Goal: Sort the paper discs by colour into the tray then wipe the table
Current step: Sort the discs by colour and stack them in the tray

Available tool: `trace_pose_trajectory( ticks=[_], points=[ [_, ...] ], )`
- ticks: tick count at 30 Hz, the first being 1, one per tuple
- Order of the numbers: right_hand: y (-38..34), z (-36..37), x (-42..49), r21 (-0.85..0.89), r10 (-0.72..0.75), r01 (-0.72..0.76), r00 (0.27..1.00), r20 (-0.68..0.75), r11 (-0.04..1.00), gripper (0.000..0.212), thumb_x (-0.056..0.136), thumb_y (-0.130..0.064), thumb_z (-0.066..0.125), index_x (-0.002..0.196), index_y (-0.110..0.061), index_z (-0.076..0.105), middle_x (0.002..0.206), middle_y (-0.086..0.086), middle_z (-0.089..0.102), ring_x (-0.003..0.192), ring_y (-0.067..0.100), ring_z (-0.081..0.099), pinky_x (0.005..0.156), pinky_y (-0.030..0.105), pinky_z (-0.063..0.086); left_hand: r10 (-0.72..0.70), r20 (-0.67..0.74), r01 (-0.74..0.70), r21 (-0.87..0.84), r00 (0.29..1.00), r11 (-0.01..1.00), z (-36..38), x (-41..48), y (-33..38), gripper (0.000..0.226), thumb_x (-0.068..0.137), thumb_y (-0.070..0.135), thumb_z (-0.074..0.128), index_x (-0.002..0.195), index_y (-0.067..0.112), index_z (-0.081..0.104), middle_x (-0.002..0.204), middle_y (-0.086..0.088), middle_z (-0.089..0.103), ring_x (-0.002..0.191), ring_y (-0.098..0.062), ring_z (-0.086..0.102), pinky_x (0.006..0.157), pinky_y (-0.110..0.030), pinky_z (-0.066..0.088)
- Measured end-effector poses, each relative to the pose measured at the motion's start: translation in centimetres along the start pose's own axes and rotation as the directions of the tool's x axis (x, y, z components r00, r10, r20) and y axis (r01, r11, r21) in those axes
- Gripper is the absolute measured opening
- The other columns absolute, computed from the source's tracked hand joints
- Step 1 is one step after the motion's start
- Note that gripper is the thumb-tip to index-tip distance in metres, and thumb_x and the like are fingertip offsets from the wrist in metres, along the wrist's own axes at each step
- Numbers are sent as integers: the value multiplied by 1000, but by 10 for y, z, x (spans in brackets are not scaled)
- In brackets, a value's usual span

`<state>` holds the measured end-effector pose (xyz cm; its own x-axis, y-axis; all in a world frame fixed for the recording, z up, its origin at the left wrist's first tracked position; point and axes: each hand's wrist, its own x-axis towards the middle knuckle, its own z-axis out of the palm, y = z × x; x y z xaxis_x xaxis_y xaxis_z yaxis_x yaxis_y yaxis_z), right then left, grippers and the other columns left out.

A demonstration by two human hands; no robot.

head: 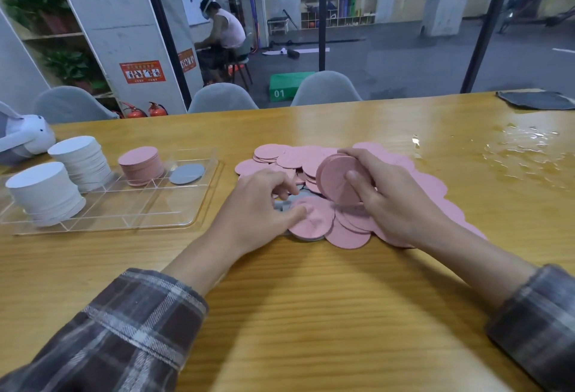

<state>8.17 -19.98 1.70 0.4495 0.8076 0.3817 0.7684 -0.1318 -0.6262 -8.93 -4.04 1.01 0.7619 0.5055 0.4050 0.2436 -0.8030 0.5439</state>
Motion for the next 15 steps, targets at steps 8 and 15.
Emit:
trace_pose_trajectory(
  ticks=[8,15],
  points=[
    [-1,-1,-2,-160,-9,24,996,92,987,42,109,-21,41,151,-25,43,108,-10,53,100,16,50,82,32,36,-68,164,60,57,984,997,-3,0,-3,33,83,45,84,112,31,77,97,9,58,85,-2,56,72,-7,38],
    [-4,-2,-2,-94,-17,21,999,52,995,40,108,-18,45,147,-22,48,104,-5,61,96,17,53,74,24,33,-48,49,49,-20,998,999,-3,0,-4,17,84,28,85,100,27,81,87,11,65,76,-9,60,68,-6,39]
  ],
)
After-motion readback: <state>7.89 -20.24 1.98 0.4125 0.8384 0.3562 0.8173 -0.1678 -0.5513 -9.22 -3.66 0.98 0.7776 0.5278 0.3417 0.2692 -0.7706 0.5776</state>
